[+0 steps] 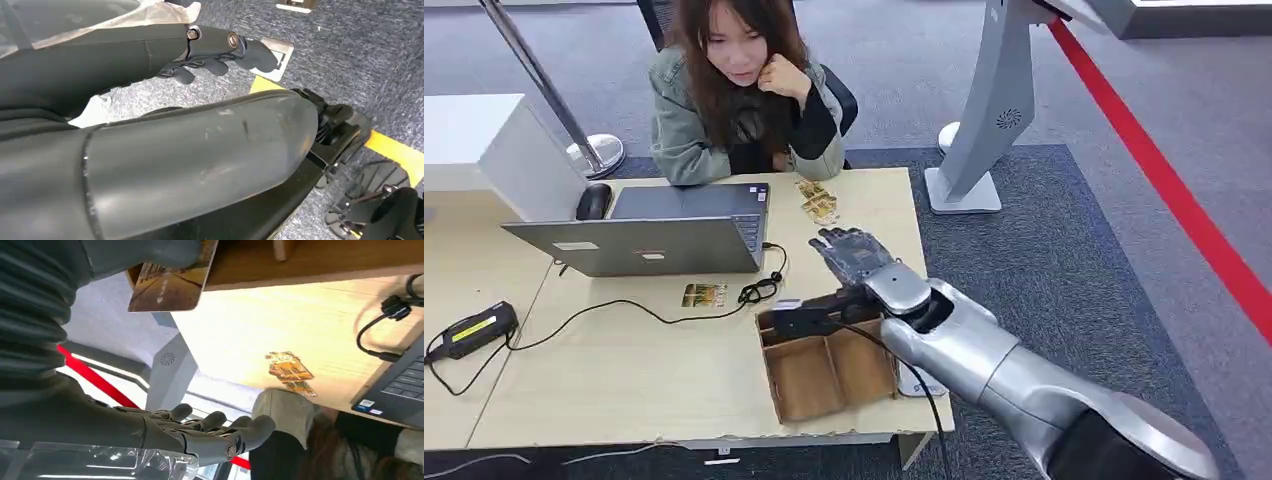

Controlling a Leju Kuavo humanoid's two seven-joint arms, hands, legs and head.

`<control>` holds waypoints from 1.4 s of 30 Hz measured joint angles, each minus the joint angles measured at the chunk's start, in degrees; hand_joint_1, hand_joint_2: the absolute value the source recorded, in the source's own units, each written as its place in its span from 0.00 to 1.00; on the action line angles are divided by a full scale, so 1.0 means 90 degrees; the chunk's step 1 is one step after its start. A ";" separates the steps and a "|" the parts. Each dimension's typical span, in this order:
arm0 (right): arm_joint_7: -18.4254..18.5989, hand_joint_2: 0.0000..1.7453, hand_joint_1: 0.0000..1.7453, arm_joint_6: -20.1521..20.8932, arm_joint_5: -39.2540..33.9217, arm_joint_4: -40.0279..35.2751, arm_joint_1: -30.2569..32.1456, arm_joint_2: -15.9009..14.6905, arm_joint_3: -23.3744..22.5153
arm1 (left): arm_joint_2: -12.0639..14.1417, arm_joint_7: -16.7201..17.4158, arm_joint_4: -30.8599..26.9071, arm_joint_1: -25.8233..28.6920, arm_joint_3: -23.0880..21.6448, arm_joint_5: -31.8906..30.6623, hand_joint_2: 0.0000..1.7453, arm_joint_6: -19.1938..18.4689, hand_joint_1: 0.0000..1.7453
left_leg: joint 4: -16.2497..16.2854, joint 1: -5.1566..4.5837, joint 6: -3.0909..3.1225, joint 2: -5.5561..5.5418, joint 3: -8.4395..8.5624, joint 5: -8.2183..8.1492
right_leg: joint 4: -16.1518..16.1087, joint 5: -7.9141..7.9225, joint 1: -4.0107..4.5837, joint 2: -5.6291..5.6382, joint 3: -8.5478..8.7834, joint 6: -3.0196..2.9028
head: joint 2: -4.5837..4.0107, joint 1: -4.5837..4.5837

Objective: Pass the card to the sensor for recognition and then transmit it.

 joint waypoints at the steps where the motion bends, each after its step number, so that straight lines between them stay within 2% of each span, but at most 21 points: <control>1: 0.0017 1.00 0.06 0.0007 0.0000 -0.0015 0.0001 -0.0017 -0.0005 | 0.0000 0.0000 0.0000 -0.0002 -0.0007 -0.0002 0.00 0.0000 0.00 | 0.0000 0.0000 0.0000 0.0000 0.0000 0.0000 | 0.0000 0.0000 0.0000 0.0000 0.0000 0.0000 | 0.0000 0.0000; 26: 0.0347 1.00 0.05 0.0306 -0.0134 -0.0784 0.0183 -0.0505 -0.0209 | 0.0019 0.0000 0.0034 -0.0021 -0.0056 0.0000 0.00 -0.0078 0.00 | 0.0000 0.0000 0.0000 0.0001 0.0000 0.0000 | 0.0000 0.0000 0.0000 0.0000 -0.0001 0.0000 | 0.0000 0.0000; 33: 0.0345 1.00 0.18 0.0362 -0.0136 -0.0826 0.0206 -0.0534 -0.0209 | 0.0019 0.0000 0.0034 -0.0022 -0.0056 -0.0005 0.00 -0.0078 0.00 | -0.0001 0.0001 0.0000 0.0001 0.0000 0.0000 | 0.0000 0.0000 0.0001 0.0000 0.0000 0.0000 | 0.0000 0.0000; 42: 0.0347 1.00 0.18 0.0379 -0.0187 -0.0826 0.0254 -0.0544 -0.0206 | 0.0019 0.0000 0.0034 -0.0024 -0.0063 -0.0007 0.00 -0.0087 0.00 | -0.0001 0.0001 0.0000 0.0001 0.0001 0.0000 | 0.0000 0.0000 0.0001 0.0000 0.0000 0.0000 | 0.0000 0.0000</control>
